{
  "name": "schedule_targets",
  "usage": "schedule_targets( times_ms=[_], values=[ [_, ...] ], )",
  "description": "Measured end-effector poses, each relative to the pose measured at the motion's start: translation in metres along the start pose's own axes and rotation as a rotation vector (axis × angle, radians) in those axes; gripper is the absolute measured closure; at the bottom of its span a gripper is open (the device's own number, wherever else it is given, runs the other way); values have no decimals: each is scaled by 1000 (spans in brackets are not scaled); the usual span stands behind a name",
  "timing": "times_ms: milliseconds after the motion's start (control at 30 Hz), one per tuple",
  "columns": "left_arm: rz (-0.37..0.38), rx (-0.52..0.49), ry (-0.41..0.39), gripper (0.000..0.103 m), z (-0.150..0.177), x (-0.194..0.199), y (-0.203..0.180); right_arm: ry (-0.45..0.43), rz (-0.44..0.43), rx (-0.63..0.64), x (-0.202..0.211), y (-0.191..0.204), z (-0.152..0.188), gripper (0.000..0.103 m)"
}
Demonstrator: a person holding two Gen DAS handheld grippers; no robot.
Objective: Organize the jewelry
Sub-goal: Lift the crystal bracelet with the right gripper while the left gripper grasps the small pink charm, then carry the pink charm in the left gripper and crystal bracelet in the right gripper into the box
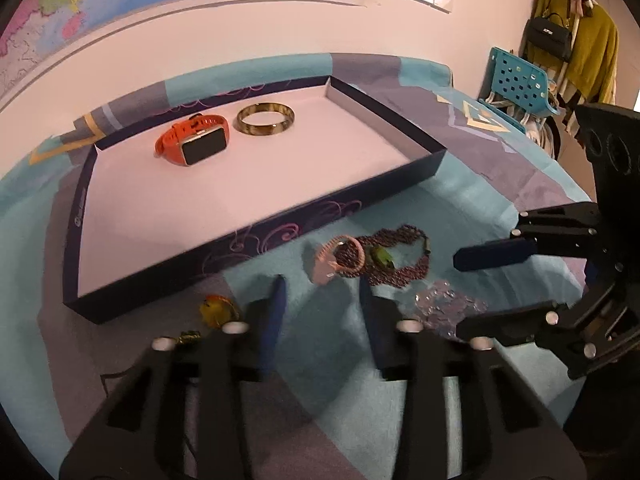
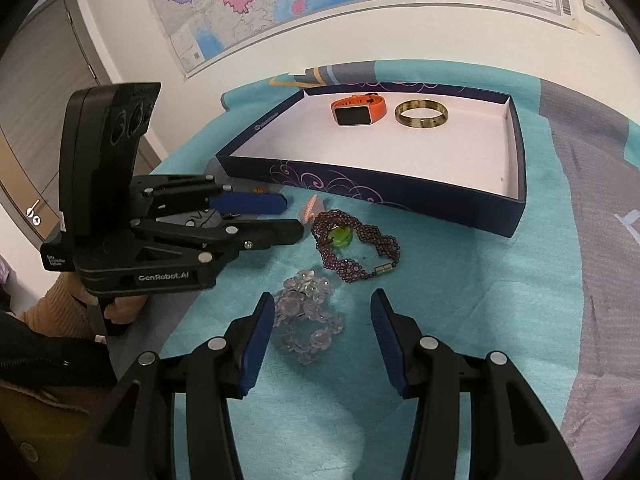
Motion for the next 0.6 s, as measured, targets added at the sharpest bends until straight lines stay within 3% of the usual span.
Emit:
schedule_targets(
  times_ms=[167, 367, 600],
  values=[
    [0, -31, 2, 66, -7, -6, -5, 3, -3, -5, -2, 0, 2, 55],
    [-7, -26, 18, 87, -9, -12, -4, 7, -5, 1, -3, 2, 3, 55],
    [-3, 7, 7, 90, -6, -7, -1, 19, 6, 32, -7, 8, 4, 55]
  ],
)
Point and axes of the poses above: each gripper's, at about its wrist camera, not at the fingertips, and x roughly against the way its jaws point, y to its left, z to its underside, the point moved 6 cm from there along -x, roughly the way its jaws point, and after that the axes turned 8 degrees about -z, right-handed, at the moved point
